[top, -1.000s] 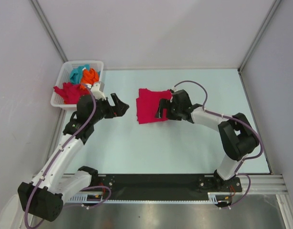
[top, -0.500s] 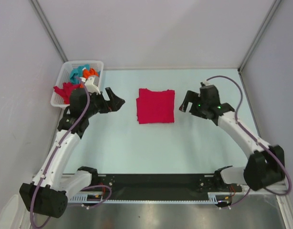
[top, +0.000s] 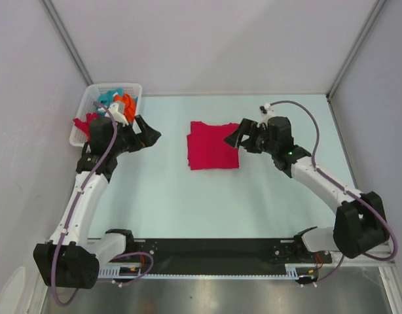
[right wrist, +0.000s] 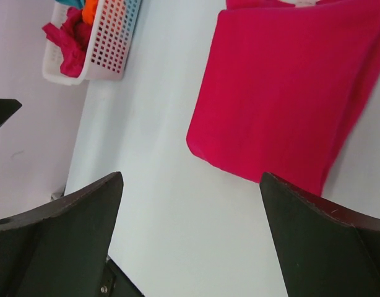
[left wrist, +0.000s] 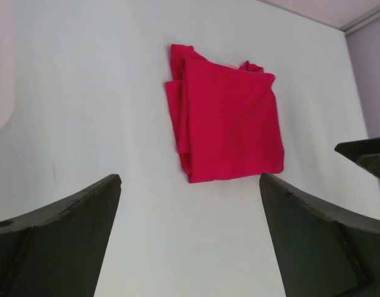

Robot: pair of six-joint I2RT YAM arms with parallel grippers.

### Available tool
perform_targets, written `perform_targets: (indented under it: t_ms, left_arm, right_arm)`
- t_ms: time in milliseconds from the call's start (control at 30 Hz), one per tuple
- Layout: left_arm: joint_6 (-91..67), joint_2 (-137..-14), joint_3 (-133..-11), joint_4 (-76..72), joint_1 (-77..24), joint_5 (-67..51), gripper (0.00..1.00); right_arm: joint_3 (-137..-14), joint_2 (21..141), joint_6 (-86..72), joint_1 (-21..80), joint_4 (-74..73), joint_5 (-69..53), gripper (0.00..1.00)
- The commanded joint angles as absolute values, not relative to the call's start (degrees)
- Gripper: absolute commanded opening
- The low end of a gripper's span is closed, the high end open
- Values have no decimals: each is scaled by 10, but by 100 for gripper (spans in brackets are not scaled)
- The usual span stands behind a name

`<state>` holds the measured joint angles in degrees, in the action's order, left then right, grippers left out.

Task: Fold and stack the t-shirts

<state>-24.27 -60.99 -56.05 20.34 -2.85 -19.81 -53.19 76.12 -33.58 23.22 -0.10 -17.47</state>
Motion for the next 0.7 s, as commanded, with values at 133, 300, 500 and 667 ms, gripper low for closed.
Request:
perform_targets:
  t_ms: [133,300,500,667]
  left_arm:
    - [-197,-560,-514,178,-25,-124,100]
    - [-192,-567,-520,182,-25,-149,100]
    - [-190,-567,-519,185,-25,-157,100]
    - [-186,-573,-517,185,-25,-169,100]
  right_arm:
    - [-739,932,-299,306,-99,-30,100]
    - [-751,945,-294,294,-97,-49,100]
    - [-759,964,-276,259,-154,-40,98]
    - [-729,991,-270,216,-127,-89,87]
